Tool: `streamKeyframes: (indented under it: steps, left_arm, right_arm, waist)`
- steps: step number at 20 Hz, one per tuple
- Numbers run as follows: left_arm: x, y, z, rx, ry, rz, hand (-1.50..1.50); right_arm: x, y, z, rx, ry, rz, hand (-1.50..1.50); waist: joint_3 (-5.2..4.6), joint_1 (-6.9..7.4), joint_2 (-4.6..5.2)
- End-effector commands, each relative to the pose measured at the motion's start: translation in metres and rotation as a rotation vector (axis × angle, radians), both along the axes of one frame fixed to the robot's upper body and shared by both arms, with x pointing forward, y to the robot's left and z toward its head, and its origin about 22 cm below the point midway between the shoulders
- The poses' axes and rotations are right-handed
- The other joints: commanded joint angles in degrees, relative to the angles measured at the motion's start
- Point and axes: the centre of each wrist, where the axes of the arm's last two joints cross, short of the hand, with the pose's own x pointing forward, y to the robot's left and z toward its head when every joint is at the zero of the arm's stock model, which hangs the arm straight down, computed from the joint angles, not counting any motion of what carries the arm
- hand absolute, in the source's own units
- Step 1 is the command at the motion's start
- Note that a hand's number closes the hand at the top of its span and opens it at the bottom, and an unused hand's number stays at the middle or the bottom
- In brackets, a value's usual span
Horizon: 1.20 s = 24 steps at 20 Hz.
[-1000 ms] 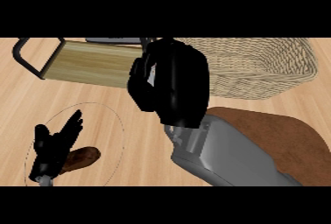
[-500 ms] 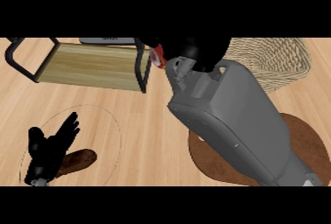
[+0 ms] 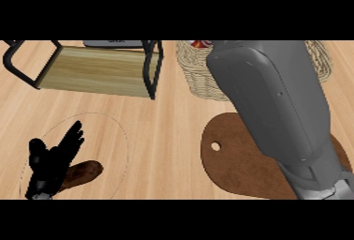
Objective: Pick the can from the cutting board and place it in the basket
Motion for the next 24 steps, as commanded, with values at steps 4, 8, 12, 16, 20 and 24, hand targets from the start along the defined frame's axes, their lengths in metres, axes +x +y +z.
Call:
streamKeyframes:
  steps: [4,8,12,16,20,24]
  left_arm:
    - [-0.005,-0.009,-0.026,-0.018,0.134,0.01,0.0]
    - [-0.011,-0.004,-0.031,-0.021,0.132,0.0,0.0]
    - [-0.014,-0.006,-0.034,-0.014,0.136,0.011,0.0]
    - [-0.02,-0.005,-0.031,-0.006,0.138,0.015,0.0]
    - [-0.016,0.0,-0.036,-0.029,0.126,0.009,0.0]
    - [-0.011,0.003,-0.022,-0.03,0.135,0.006,0.0]
  right_arm:
    - [0.036,-0.025,-0.022,0.006,0.084,-0.062,1.5]
    - [0.053,-0.042,-0.036,0.101,0.098,-0.072,1.5]
    - [0.056,-0.07,-0.071,0.252,0.07,-0.056,1.5]
    - [0.063,-0.095,-0.093,0.265,0.054,-0.063,1.5]
    - [0.07,-0.095,-0.11,0.264,0.069,-0.041,1.5]
    - [0.083,-0.129,-0.119,0.106,0.13,-0.265,1.5]
  waist:
    - [-0.88,0.05,0.81]
    - [-0.89,0.64,0.99]
    - [-0.81,-0.09,0.89]
    - [-0.8,-0.01,0.68]
    - [-0.85,0.24,0.84]
    - [-0.94,0.14,0.95]
